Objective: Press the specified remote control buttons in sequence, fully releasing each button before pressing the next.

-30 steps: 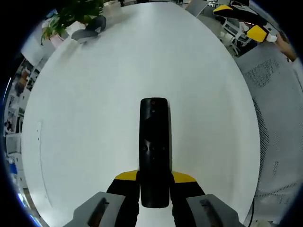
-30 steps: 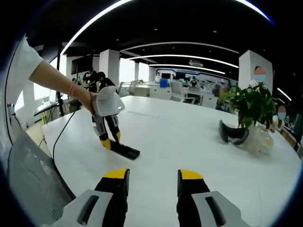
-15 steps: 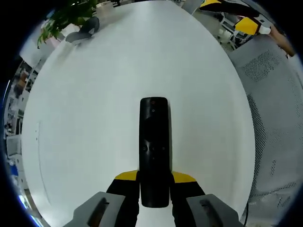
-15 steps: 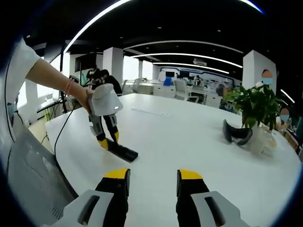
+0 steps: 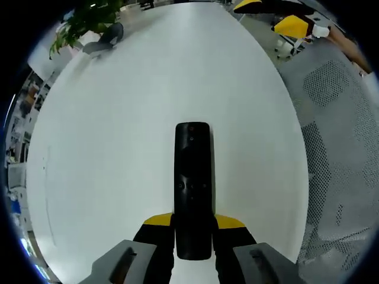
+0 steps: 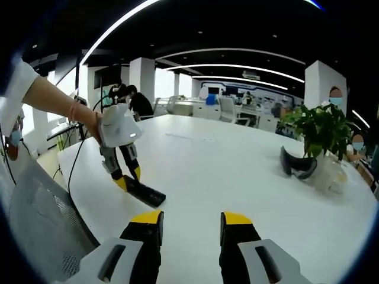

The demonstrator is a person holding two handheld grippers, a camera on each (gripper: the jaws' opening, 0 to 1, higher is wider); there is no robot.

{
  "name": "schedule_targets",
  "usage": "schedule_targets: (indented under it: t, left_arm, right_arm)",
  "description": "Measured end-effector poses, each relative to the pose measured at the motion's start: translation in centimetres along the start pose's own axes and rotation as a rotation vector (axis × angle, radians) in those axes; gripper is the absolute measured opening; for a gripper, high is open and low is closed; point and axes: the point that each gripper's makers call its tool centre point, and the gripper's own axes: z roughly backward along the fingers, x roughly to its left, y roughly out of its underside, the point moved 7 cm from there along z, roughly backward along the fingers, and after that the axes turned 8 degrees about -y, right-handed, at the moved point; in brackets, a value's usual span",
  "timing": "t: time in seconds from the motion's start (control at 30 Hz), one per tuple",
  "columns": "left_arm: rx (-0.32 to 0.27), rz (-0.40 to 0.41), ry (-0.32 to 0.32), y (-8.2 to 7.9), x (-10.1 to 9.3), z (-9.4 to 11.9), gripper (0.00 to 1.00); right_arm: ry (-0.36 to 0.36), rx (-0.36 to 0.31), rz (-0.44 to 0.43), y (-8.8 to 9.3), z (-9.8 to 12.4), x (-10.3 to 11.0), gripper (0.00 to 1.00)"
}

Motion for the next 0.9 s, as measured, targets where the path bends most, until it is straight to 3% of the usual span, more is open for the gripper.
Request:
schedule_targets:
  t: [0.23, 0.9]
  left_arm:
    - [-0.007, 0.015, -0.001, 0.3, -1.2, 0.3, 0.24]
    - [-0.047, 0.042, -0.001, 1.3, -4.3, 0.8, 0.24]
  right_arm:
    - [0.024, -0.011, -0.03, 0.0, 0.3, -0.2, 0.36]
    - [0.007, 0.008, -0.023, 0.2, 0.1, 0.2, 0.35]
